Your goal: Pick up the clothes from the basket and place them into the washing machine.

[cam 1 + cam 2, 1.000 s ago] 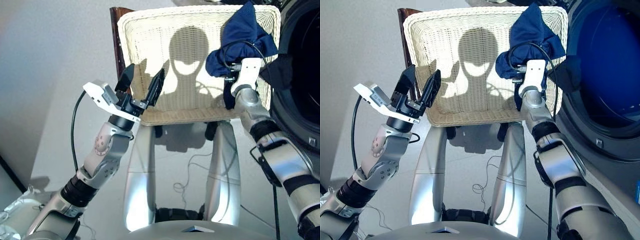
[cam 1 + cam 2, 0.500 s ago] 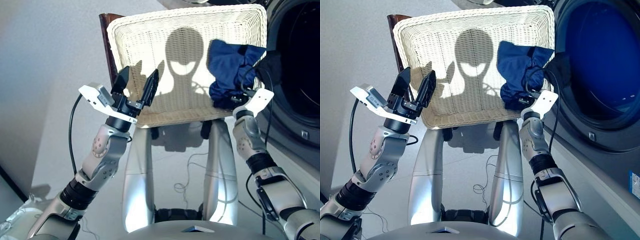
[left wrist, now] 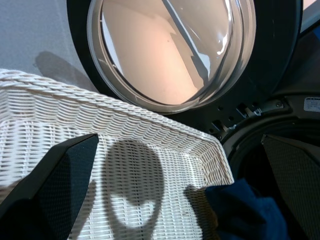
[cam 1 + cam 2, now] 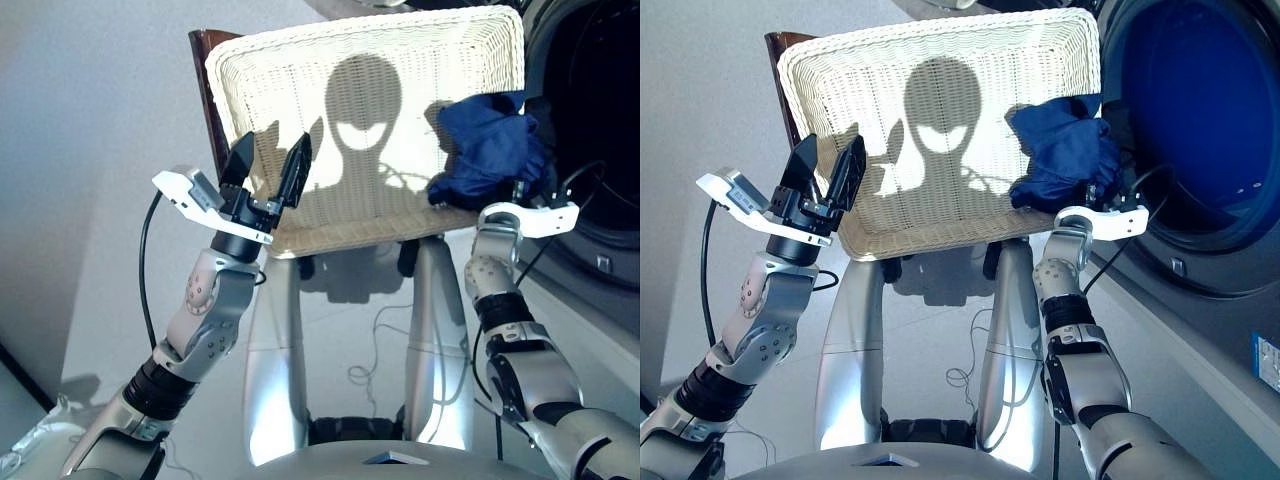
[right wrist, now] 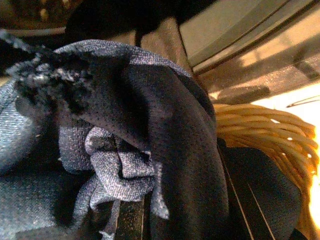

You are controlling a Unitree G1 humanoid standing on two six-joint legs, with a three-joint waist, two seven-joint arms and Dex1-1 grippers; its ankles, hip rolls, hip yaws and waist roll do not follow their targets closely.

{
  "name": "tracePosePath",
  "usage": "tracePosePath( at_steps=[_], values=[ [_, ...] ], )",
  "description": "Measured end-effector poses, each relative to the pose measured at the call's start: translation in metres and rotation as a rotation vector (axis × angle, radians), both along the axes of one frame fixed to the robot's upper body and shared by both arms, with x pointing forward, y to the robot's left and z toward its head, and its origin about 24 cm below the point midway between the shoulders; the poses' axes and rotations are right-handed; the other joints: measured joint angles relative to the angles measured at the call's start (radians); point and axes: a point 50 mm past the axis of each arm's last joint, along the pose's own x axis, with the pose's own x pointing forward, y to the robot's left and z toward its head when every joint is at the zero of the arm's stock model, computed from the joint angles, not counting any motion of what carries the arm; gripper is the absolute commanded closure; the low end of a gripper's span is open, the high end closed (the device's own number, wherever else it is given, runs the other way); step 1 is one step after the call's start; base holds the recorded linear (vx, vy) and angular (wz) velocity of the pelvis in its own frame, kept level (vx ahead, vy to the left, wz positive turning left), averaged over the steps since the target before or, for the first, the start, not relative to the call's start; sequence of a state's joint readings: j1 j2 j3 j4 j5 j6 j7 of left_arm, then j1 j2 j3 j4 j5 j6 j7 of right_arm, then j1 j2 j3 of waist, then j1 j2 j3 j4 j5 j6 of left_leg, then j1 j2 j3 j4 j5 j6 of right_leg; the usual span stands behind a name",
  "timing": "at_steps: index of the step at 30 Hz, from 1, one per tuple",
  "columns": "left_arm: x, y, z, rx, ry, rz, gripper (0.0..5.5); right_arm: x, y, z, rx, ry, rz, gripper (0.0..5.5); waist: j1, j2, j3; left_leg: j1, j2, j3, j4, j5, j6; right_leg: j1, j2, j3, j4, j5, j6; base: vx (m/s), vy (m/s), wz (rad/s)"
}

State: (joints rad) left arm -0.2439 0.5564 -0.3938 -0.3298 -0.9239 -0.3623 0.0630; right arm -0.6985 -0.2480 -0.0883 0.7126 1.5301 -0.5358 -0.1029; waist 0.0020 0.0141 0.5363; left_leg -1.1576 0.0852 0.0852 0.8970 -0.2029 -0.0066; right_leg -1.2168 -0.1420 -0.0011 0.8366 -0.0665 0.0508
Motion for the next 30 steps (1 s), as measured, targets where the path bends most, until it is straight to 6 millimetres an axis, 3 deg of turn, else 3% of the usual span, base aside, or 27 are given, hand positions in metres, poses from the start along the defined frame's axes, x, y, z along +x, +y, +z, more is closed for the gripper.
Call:
tracePosePath(
  at_steps=[3, 8, 12, 18, 30],
  values=[
    [0.000, 0.001, 0.000, 0.002, 0.000, 0.003, 0.00, 0.003, -0.014, 0.021, 0.011, -0.055, -0.055, 5.50, 0.003, -0.001, 0.001, -0.009, 0.001, -0.001, 0.005, 0.002, 0.001, -0.006, -0.001, 0.001, 0.001, 0.004, 0.002, -0.025, -0.001, -0.001],
    [0.001, 0.005, 0.003, 0.011, -0.010, 0.021, 0.00, -0.001, -0.066, 0.077, 0.002, -0.154, -0.227, 5.50, 0.008, -0.001, 0.000, -0.019, -0.002, -0.001, 0.008, 0.002, 0.005, -0.011, -0.003, 0.000, -0.002, 0.007, 0.004, -0.014, 0.001, 0.001],
    [0.002, 0.008, 0.005, 0.012, -0.019, 0.034, 0.00, -0.010, -0.099, 0.108, -0.040, -0.177, -0.323, 5.50, 0.012, -0.001, 0.001, -0.021, -0.003, -0.002, 0.009, 0.002, 0.005, -0.012, -0.003, -0.001, -0.002, 0.006, 0.005, 0.000, 0.000, 0.000],
    [0.002, 0.011, 0.008, 0.018, -0.032, 0.044, 0.00, -0.025, -0.129, 0.125, -0.084, -0.171, -0.409, 5.50, 0.025, -0.001, 0.001, -0.024, -0.002, -0.003, 0.012, 0.002, 0.005, -0.013, -0.003, -0.001, -0.001, 0.006, 0.005, 0.000, 0.000, 0.000],
    [0.002, 0.015, 0.012, 0.033, -0.050, 0.050, 0.00, -0.037, -0.152, 0.155, -0.083, -0.195, -0.489, 5.50, 0.025, -0.002, 0.001, -0.043, -0.004, -0.006, 0.025, 0.003, 0.006, -0.026, -0.005, -0.004, 0.002, 0.008, 0.009, 0.000, 0.000, 0.000]
  ],
)
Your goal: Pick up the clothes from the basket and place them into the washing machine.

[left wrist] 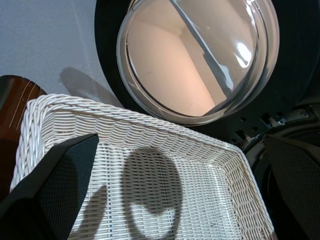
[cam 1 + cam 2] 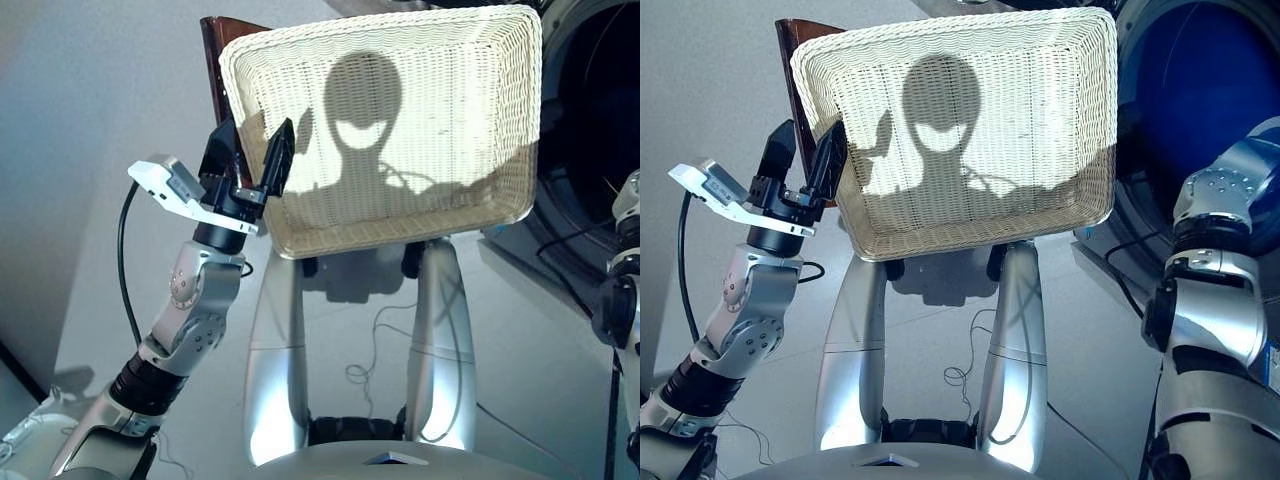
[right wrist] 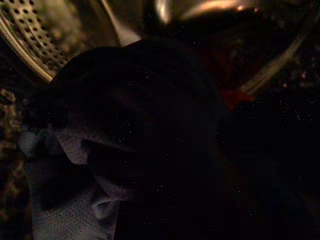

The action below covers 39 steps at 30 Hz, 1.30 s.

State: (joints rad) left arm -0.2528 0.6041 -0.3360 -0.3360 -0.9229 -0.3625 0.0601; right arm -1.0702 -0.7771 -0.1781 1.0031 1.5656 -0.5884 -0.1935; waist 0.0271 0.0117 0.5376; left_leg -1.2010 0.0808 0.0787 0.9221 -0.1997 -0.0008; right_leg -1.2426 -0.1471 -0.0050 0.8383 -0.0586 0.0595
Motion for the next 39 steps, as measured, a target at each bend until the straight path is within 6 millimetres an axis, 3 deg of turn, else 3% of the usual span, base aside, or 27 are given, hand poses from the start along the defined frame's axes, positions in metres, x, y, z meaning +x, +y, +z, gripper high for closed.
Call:
tracePosePath(
  at_steps=[4, 5, 6, 17, 23, 26, 27, 29, 33, 36, 39],
  values=[
    [-0.002, 0.000, 0.004, -0.003, -0.017, -0.004, 0.00, 0.001, 0.000, 0.000, 0.044, 0.016, -0.005, 5.50, 0.000, 0.000, 0.000, -0.002, 0.000, 0.000, 0.007, -0.002, 0.001, 0.000, 0.000, 0.001, 0.002, 0.001, 0.003, 0.000, 0.000, 0.000],
    [-0.002, 0.000, 0.004, -0.003, -0.018, -0.004, 0.00, 0.001, 0.000, 0.000, 0.053, 0.022, -0.007, 4.23, 0.000, 0.000, 0.000, -0.003, 0.000, 0.001, 0.008, -0.005, 0.004, -0.001, 0.000, 0.002, 0.001, 0.002, 0.004, 0.000, 0.000, 0.000],
    [-0.002, 0.000, 0.005, -0.004, -0.019, -0.004, 0.00, 0.000, -0.001, -0.001, 0.056, 0.032, -0.012, 0.00, 0.000, 0.000, 0.000, -0.005, 0.000, 0.001, 0.009, -0.005, 0.004, -0.002, 0.000, 0.002, 0.001, 0.002, 0.004, 0.000, 0.000, 0.000],
    [-0.002, 0.000, 0.005, -0.011, -0.012, 0.009, 0.00, 0.005, 0.003, -0.003, 0.024, 0.105, 0.006, 0.00, -0.003, -0.001, 0.000, -0.012, 0.000, 0.001, 0.010, -0.005, 0.006, -0.007, 0.000, 0.002, 0.000, 0.003, 0.005, 0.000, 0.000, 0.000],
    [-0.002, 0.000, 0.005, -0.012, -0.012, 0.006, 0.00, 0.022, 0.033, -0.009, -0.194, 0.199, 0.108, 0.00, -0.009, -0.004, 0.000, -0.012, 0.002, 0.003, 0.008, -0.005, 0.006, -0.008, 0.002, 0.003, -0.002, 0.004, 0.005, 0.000, 0.000, 0.000],
    [-0.002, 0.000, 0.004, -0.015, -0.010, 0.007, 0.00, 0.034, 0.067, -0.033, -0.368, 0.301, 0.212, 0.00, -0.017, -0.007, 0.000, -0.010, 0.003, 0.003, 0.008, -0.011, 0.008, -0.007, 0.004, 0.003, -0.003, 0.002, 0.006, 0.072, -0.014, -0.013],
    [-0.003, 0.000, 0.004, -0.017, -0.009, 0.011, 0.00, 0.034, 0.087, -0.042, -0.505, 0.344, 0.266, 0.00, -0.021, -0.011, -0.001, -0.007, 0.005, 0.004, 0.009, -0.007, 0.008, -0.005, 0.007, 0.004, -0.002, 0.001, 0.006, 0.000, 0.000, 0.000],
    [-0.003, 0.002, 0.003, -0.024, -0.007, 0.019, 0.00, 0.032, 0.132, -0.072, -0.718, 0.409, 0.402, 0.00, -0.028, -0.021, -0.001, -0.001, 0.007, 0.006, 0.009, -0.007, 0.005, -0.002, 0.013, 0.008, -0.002, 0.002, 0.005, 0.000, 0.000, 0.000],
    [-0.004, 0.003, 0.001, -0.027, -0.005, 0.037, 0.00, 0.007, 0.188, -0.145, -0.884, 0.524, 0.650, 0.00, -0.040, -0.023, -0.001, 0.002, 0.007, 0.008, 0.009, -0.009, 0.008, -0.001, 0.014, 0.010, -0.002, 0.002, 0.005, 0.000, 0.000, 0.000],
    [-0.006, 0.007, -0.006, -0.023, 0.015, 0.067, 0.00, -0.013, 0.212, -0.182, -1.030, 0.619, 0.781, 0.00, -0.052, -0.023, -0.001, 0.010, 0.007, 0.008, 0.004, -0.010, 0.008, 0.010, 0.012, 0.011, -0.011, 0.003, 0.006, 0.000, 0.000, 0.000],
    [-0.002, 0.009, -0.015, -0.004, 0.042, 0.109, 0.00, -0.025, 0.220, -0.201, -1.176, 0.692, 0.815, 0.00, -0.054, -0.024, -0.001, 0.048, 0.006, 0.010, -0.030, 0.000, 0.010, 0.047, 0.010, 0.010, -0.045, 0.009, 0.008, 0.000, 0.000, 0.000]
  ],
)
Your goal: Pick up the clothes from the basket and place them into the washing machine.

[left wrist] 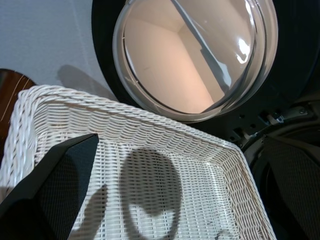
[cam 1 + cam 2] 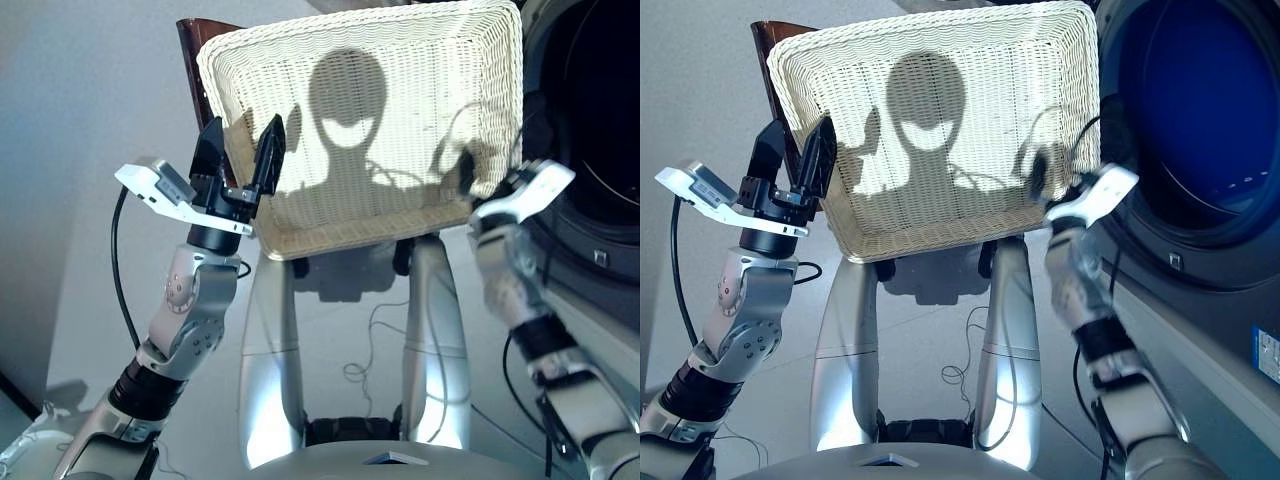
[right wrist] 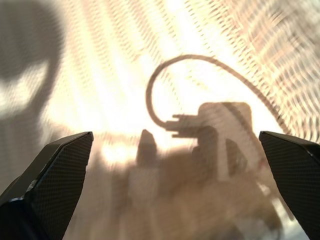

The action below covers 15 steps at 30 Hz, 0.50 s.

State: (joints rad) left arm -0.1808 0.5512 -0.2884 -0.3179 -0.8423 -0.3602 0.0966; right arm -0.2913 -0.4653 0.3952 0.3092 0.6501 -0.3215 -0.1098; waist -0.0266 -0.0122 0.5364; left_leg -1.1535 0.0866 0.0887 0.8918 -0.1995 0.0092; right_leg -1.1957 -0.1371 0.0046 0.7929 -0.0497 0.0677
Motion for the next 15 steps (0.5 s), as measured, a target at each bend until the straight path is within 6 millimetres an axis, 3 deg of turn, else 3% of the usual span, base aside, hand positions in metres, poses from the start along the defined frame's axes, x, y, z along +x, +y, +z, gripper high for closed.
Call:
tracePosePath(
  at_steps=[4, 6, 9, 15],
  values=[
    [0.012, 0.006, -0.034, -0.012, 0.122, 0.071, 0.00, -0.004, 0.015, -0.017, -0.284, 0.010, 0.088, 0.00, 0.000, -0.014, -0.001, 0.151, -0.003, 0.014, -0.130, 0.031, -0.007, 0.141, -0.002, -0.009, -0.117, 0.026, 0.000, 0.038, -0.007, -0.012],
    [0.020, 0.011, -0.072, -0.002, 0.281, 0.122, 0.00, -0.009, 0.011, -0.038, -0.398, 0.080, 0.096, 0.00, 0.001, -0.017, -0.001, 0.279, -0.010, 0.015, -0.227, 0.056, -0.013, 0.267, -0.013, -0.035, -0.196, 0.040, 0.000, 0.179, -0.006, 0.055],
    [0.019, 0.025, -0.128, 0.064, 0.495, 0.166, 0.00, -0.019, -0.001, -0.070, -0.451, 0.219, 0.077, 0.00, 0.006, -0.025, -0.006, 0.496, -0.017, 0.019, -0.372, 0.078, -0.026, 0.470, -0.013, -0.053, -0.310, 0.054, -0.007, 0.176, 0.027, -0.018],
    [0.005, 0.044, -0.194, 0.072, 0.754, 0.304, 0.00, -0.041, -0.019, -0.105, -0.515, 0.378, 0.056, 0.00, 0.013, -0.030, -0.009, 0.838, -0.018, 0.021, -0.621, 0.138, -0.044, 0.788, -0.004, -0.096, -0.498, 0.082, -0.010, 0.175, 0.009, -0.032]
  ],
)
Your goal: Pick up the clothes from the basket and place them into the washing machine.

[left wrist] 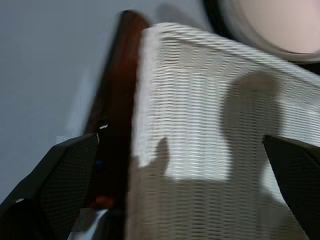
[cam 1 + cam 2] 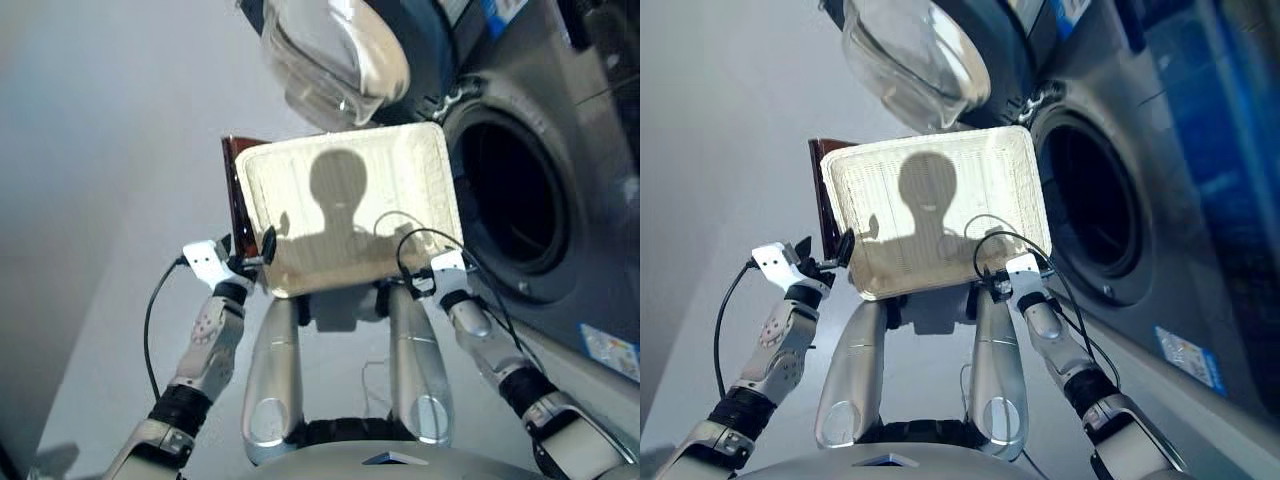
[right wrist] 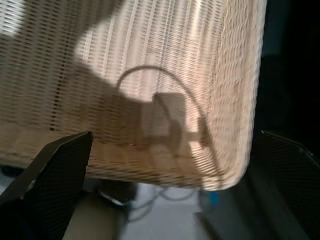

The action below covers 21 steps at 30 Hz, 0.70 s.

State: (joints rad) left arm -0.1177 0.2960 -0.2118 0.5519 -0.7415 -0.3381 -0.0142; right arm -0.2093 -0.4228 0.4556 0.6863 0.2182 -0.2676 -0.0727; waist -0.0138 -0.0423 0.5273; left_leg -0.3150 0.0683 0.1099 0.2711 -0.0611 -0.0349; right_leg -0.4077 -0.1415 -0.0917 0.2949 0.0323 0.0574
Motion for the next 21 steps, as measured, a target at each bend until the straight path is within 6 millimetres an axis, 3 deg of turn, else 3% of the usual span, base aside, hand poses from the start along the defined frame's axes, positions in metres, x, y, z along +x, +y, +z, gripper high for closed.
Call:
tracePosePath(
  at_steps=[3, 7, 12, 15, 18, 21],
  values=[
    [-0.013, 0.010, -0.019, 0.008, 0.086, 0.026, 0.00, -0.021, -0.011, -0.029, 0.013, 0.142, -0.082, 0.00, 0.010, 0.000, -0.047, 0.134, 0.004, -0.001, -0.123, 0.032, -0.009, 0.127, 0.013, -0.016, -0.101, 0.015, 0.000, 0.165, 0.012, -0.003],
    [-0.036, 0.036, -0.041, 0.143, 0.223, -0.007, 0.00, -0.063, -0.035, -0.067, -0.048, 0.388, -0.158, 0.00, 0.014, 0.008, -0.149, 0.248, 0.008, -0.001, -0.230, 0.051, -0.011, 0.247, 0.027, -0.038, -0.210, 0.037, 0.006, 0.142, 0.044, 0.021],
    [-0.088, 0.060, -0.089, 0.338, 0.582, -0.050, 0.00, -0.131, -0.061, -0.100, -0.033, 0.662, -0.341, 0.00, 0.005, 0.024, -0.306, 0.357, 0.004, 0.001, -0.325, 0.060, -0.008, 0.361, 0.031, -0.047, -0.310, 0.046, 0.020, 0.120, 0.071, 0.012],
    [-0.122, 0.059, -0.106, 0.572, 0.731, -0.247, 0.00, -0.162, -0.066, -0.110, -0.045, 0.766, -0.388, 0.00, -0.009, 0.033, -0.385, 0.396, 0.000, 0.006, -0.354, 0.059, -0.007, 0.408, 0.031, -0.047, -0.360, 0.057, 0.028, 0.111, 0.027, -0.018],
    [-0.140, 0.055, -0.119, 0.476, 0.837, -0.126, 0.00, -0.175, -0.060, -0.115, 0.010, 0.804, -0.454, 0.00, -0.011, 0.031, -0.423, 0.413, 0.000, 0.006, -0.354, 0.057, -0.009, 0.434, 0.032, -0.048, -0.381, 0.065, 0.026, 0.053, -0.001, -0.003],
    [-0.154, 0.041, -0.128, 0.408, 0.890, -0.151, 0.00, -0.182, -0.054, -0.118, 0.049, 0.826, -0.473, 0.00, -0.012, 0.032, -0.454, 0.420, 0.000, 0.012, -0.355, 0.057, -0.008, 0.439, 0.032, -0.041, -0.381, 0.064, 0.027, 0.037, 0.012, -0.051]
  ],
)
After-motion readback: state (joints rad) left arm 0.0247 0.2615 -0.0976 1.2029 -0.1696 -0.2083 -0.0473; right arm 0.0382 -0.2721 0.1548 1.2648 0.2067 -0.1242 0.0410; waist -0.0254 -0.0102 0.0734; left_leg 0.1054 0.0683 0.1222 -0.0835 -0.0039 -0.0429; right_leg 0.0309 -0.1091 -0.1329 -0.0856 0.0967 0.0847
